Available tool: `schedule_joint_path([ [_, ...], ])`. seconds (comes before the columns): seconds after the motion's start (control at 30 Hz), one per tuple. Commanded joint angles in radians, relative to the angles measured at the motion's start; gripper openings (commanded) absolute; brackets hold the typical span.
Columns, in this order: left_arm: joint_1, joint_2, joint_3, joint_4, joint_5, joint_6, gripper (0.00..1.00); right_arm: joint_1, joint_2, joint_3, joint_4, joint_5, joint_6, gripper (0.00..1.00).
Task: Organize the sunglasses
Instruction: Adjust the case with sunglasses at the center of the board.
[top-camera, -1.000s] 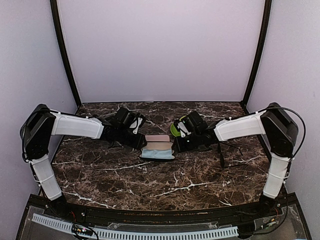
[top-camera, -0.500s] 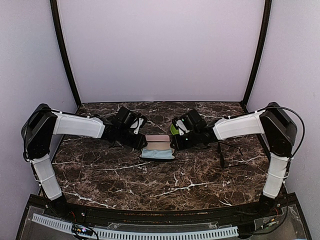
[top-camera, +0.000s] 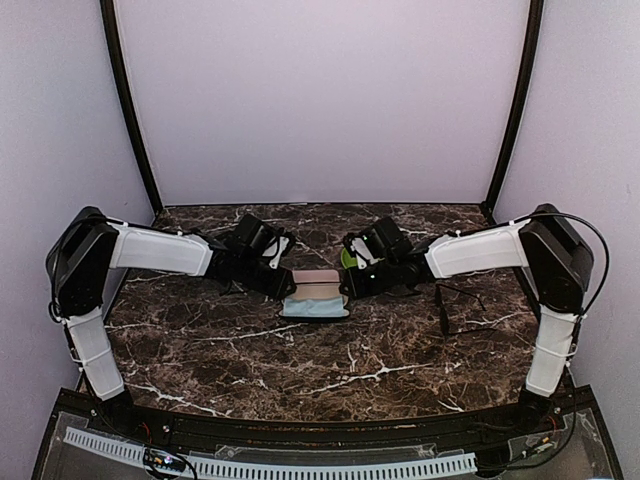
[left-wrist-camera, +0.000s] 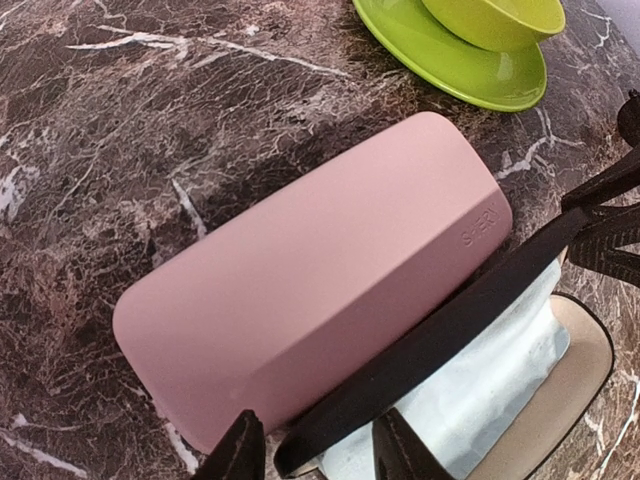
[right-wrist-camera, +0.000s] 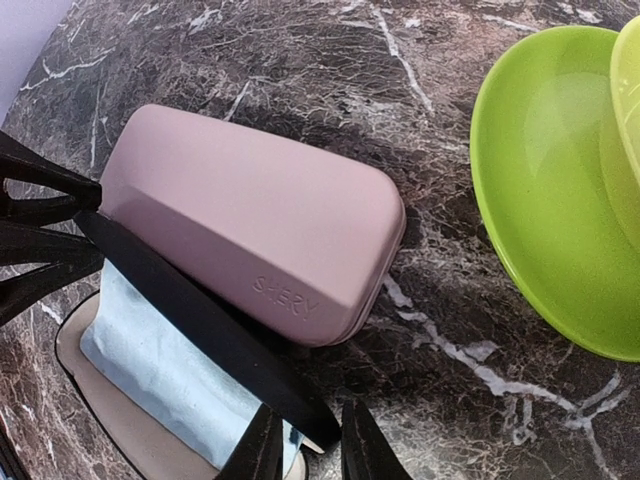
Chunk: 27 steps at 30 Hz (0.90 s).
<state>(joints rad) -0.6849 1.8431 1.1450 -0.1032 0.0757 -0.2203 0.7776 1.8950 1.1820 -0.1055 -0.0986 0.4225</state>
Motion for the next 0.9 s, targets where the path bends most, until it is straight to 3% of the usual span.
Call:
schedule_joint_path([
  [0.0, 0.004, -0.003, 0.018, -0.003, 0.022, 0.005, 0.39, -0.005, 0.007, 0.023, 0.036, -0.016, -0.009, 0.22],
  [0.87, 0.005, -0.036, 0.049, -0.008, 0.033, 0.002, 0.39, -0.004, -0.013, 0.010, 0.085, -0.040, 0.014, 0.21],
])
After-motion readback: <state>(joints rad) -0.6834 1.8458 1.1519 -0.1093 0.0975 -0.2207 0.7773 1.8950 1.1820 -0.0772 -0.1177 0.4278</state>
